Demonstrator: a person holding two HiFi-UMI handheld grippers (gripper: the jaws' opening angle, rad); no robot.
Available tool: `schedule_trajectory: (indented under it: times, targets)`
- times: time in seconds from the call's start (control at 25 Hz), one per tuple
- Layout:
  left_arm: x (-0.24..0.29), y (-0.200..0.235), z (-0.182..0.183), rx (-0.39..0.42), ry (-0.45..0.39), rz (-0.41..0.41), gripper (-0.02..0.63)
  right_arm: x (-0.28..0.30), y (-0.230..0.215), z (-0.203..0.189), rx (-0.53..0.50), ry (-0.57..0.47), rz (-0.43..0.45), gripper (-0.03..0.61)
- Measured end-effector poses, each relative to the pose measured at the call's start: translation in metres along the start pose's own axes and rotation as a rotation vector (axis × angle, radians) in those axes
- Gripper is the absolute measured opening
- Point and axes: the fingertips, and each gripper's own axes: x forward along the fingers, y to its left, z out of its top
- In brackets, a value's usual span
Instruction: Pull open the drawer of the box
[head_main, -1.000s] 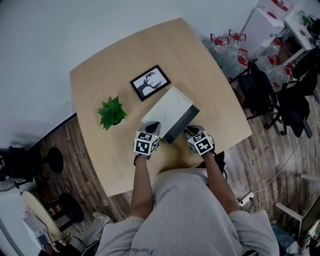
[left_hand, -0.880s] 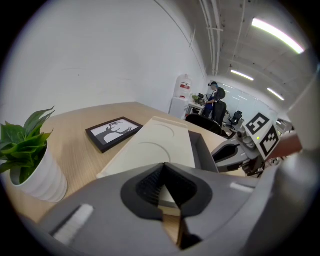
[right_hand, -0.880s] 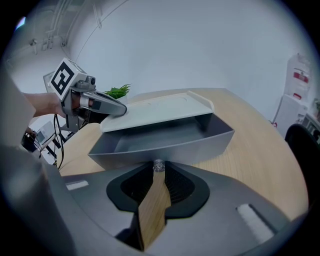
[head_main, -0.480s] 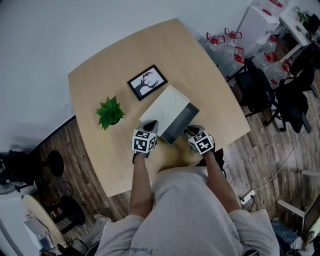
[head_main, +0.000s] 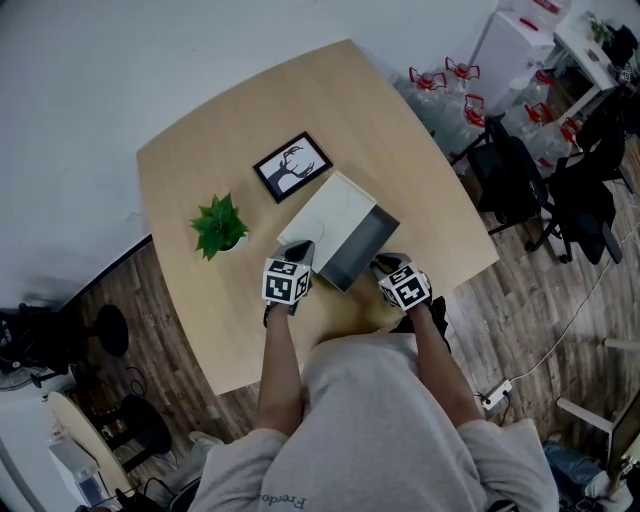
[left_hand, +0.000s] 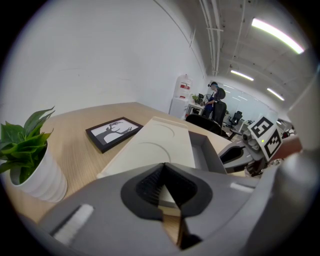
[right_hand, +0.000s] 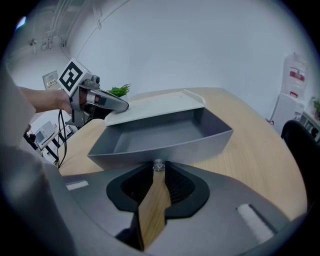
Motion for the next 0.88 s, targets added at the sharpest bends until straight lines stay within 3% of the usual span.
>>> schedule_trajectory:
  times: [0.88]
  targets:
    - [-0.002, 0.001, 0.0, -0.008, -0.026, 0.014, 0.052, -0.021, -0.004, -0.028, 0.01, 0.021, -0.023, 0.074]
